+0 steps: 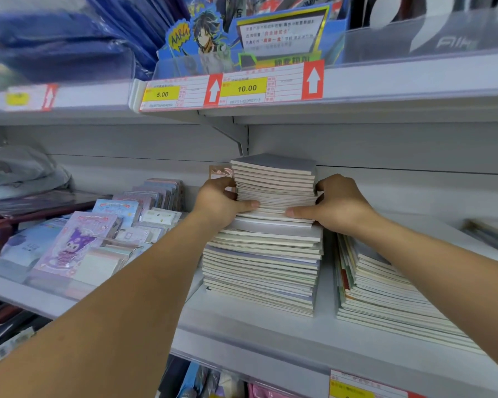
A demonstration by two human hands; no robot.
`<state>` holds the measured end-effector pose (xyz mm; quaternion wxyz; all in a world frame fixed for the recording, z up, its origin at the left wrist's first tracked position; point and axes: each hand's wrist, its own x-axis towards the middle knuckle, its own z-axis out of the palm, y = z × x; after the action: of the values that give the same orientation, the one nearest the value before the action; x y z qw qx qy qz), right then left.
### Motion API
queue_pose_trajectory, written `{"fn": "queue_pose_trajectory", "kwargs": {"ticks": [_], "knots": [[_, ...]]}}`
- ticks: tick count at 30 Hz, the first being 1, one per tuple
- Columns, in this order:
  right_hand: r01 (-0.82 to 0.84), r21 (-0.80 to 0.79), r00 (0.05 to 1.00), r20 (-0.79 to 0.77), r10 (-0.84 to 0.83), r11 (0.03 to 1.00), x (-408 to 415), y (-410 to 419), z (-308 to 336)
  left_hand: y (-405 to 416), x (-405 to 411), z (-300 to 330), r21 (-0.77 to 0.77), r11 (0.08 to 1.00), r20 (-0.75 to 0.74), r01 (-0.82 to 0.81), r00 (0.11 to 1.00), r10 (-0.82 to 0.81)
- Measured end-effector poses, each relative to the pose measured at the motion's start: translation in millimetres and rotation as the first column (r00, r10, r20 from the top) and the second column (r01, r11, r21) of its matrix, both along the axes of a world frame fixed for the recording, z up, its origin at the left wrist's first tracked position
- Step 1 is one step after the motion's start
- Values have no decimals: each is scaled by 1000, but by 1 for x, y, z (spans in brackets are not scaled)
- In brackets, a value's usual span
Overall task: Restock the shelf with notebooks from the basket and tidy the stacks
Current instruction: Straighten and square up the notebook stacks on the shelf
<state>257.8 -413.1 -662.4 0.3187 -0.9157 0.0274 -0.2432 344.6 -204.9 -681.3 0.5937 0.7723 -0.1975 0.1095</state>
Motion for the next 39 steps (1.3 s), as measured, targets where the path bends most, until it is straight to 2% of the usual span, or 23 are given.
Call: {"fn": "queue_pose_trajectory", "kwargs": {"ticks": [4, 10, 14, 16, 18, 21, 24, 29, 34, 39], "knots": [[19, -69, 999, 42, -16, 997, 2, 1, -4, -3, -4, 1, -14, 1000, 22, -9, 1000, 9], [37, -86, 994, 103, -28, 996, 3, 3, -13, -7, 0, 2, -21, 997, 6, -70, 998, 70], [36, -51, 997, 63, -33, 998, 4, 3, -10, -6, 5, 1, -45, 998, -41, -45, 998, 43], [22, 24, 999, 28, -23, 999, -1, -3, -6, -4, 9, 0, -44, 998, -56, -32, 998, 30], [-30, 112, 999, -26, 33, 993, -10, -7, -3, 0, 10, 0, -14, 1000, -57, -15, 998, 14], [-66, 97, 993, -87, 74, 993, -18, -2, -2, 8, 2, 4, 74, 992, -72, 106, 992, -100], [-35, 71, 998, -50, 39, 997, -17, 3, -4, 10, -10, 11, 245, 953, -82, 178, 983, -163], [-17, 22, 1000, 11, 17, 1000, -14, 3, -8, 11, -10, 11, 309, 934, -22, 179, 983, -181], [-12, -82, 995, 97, 20, 997, -13, 6, -14, 12, -11, 10, 339, 934, 44, 118, 989, -141], [19, -157, 994, 109, -2, 987, -9, 10, -12, 7, -2, 12, 409, 911, 77, -50, 997, 20]]}}
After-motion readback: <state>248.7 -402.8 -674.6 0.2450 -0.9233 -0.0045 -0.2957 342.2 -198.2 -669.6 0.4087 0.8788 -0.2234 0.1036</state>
